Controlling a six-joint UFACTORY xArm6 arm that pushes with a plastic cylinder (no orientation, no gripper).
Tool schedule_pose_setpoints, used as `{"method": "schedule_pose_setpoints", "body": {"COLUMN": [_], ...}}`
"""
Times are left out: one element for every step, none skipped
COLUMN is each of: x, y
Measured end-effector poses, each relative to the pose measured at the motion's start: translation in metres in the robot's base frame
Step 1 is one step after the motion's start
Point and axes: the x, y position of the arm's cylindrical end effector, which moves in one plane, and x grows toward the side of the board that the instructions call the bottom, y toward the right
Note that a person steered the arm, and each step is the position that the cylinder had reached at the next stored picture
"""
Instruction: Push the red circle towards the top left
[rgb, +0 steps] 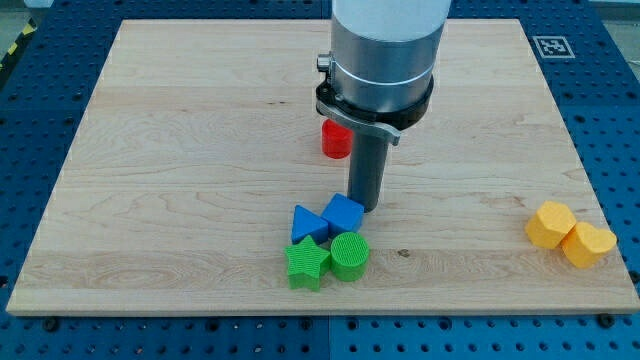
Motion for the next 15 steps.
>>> {"method": "schedule_pose_setpoints", "body": {"x": [0.000,-0.010,-0.030,-0.033,-0.033,-0.033,-0.043,-0.063,-0.063,-0.065,-0.064,-0.078,-0.097,-0.117,-0.125], "y": [0.000,0.006,0.025,0.028,0.028,0.028,0.028,0.034,0.028,0.025,0.001,-0.030,-0.061,-0.059,-0.051]}}
